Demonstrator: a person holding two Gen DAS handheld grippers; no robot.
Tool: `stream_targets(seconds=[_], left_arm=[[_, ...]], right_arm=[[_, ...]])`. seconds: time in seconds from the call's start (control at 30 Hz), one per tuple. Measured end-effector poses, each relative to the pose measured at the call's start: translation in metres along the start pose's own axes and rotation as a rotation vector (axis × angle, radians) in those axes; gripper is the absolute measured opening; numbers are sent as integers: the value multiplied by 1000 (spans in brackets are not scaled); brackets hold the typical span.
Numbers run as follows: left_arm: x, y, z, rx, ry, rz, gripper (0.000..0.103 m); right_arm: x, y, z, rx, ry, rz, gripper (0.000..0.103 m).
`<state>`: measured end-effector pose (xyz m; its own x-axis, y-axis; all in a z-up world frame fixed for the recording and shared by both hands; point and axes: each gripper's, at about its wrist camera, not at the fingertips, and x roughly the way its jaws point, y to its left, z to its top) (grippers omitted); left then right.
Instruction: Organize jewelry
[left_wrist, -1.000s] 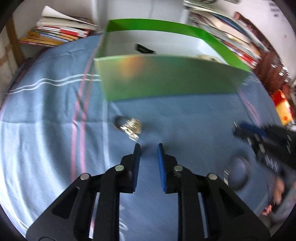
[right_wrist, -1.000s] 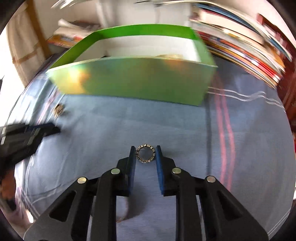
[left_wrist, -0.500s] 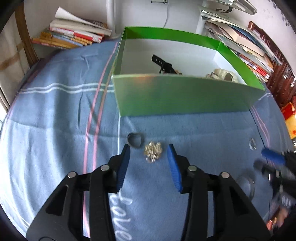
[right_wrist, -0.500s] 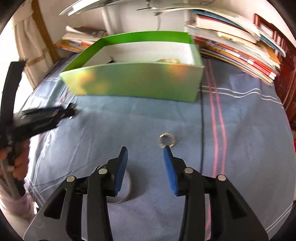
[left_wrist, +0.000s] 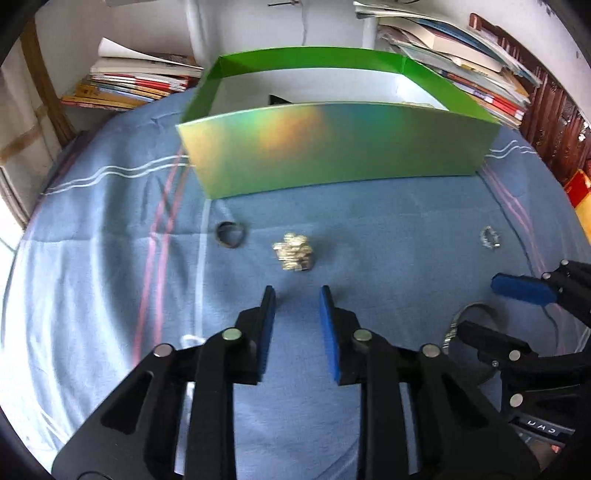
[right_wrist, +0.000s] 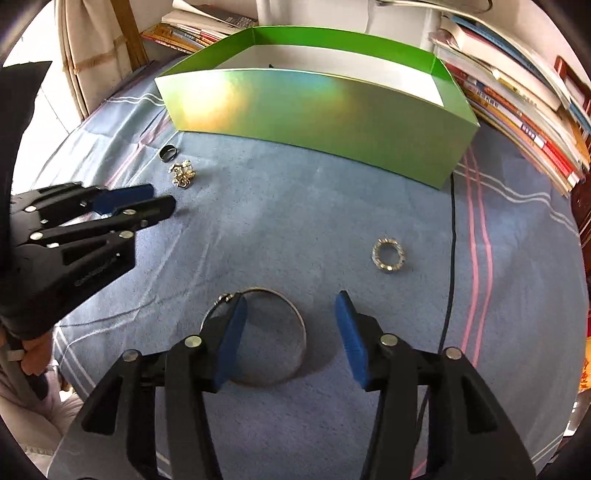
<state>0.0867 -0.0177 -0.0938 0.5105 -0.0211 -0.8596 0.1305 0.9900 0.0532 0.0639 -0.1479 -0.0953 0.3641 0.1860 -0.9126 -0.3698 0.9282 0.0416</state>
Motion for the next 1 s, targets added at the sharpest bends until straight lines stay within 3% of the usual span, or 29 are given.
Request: stream_targets(seconds=[0.33,0.47,0.87,1.0], left_arm=[[0,17,-3,-31,10,-6,43],[0,25,-4,-49,14,-4,45],[-5,44,-4,-86,18,-48,52],[1,35,5,-72,28,-51,53]], right_arm=[[4,-16,10,62,-27,-93,51],[-4,-23,10,87,-53,-68,51],[-27,-65,-6,206,-103,-108,52],[-27,-61,-12,185,-103,-46,55]])
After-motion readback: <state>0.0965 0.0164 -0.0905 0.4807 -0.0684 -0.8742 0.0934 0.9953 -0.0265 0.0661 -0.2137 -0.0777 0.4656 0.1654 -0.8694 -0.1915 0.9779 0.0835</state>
